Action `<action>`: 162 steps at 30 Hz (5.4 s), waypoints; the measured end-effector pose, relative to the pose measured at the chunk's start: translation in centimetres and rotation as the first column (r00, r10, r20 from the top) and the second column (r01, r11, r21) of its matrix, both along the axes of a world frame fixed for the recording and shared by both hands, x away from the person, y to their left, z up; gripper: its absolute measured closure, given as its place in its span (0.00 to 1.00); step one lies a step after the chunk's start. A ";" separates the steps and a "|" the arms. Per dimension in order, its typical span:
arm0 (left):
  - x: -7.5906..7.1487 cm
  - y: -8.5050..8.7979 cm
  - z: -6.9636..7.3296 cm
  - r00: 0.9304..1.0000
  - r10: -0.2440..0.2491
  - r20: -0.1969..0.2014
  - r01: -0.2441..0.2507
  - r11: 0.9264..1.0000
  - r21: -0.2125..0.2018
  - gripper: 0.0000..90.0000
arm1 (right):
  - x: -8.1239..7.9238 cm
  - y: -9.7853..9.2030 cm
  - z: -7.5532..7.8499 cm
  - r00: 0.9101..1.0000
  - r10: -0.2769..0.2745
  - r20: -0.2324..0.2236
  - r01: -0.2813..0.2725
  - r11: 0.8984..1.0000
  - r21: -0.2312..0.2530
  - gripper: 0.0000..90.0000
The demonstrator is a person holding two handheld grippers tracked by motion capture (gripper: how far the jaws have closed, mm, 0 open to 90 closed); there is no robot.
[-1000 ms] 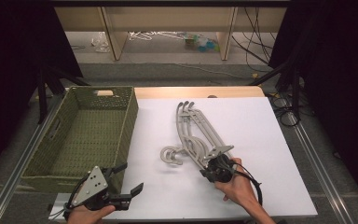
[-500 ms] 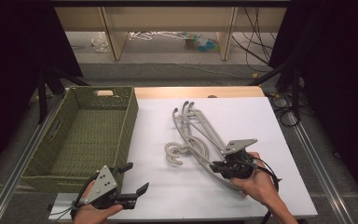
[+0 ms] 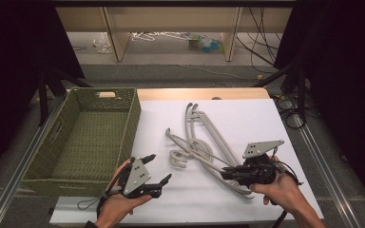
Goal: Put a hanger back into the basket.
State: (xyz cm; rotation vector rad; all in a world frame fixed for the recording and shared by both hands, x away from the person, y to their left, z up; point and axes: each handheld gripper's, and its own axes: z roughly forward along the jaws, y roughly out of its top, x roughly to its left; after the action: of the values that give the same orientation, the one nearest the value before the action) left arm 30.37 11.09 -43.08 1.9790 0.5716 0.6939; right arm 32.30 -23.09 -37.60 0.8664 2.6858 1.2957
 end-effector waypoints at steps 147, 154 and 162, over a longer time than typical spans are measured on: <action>6.9 25.5 8.8 0.899 0.430 -0.084 -0.413 0.895 0.170 0.90 | 0.0 -4.5 -2.8 0.991 -0.097 0.088 0.090 0.993 0.080 0.28; 7.3 26.3 7.3 0.880 0.455 -0.135 -0.417 0.877 0.238 0.90 | 0.0 -4.5 -2.9 0.993 -0.094 0.075 0.088 0.993 0.081 0.28; 8.1 26.4 6.0 0.850 0.488 -0.199 -0.453 0.870 0.196 0.90 | 0.0 -4.4 -3.1 0.993 -0.095 0.072 0.090 0.993 0.078 0.28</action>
State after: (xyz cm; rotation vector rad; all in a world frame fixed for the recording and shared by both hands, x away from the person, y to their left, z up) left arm 38.42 37.53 -37.12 2.0886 1.2197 0.8089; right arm 32.34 -27.48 -40.65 0.9179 2.5228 1.3869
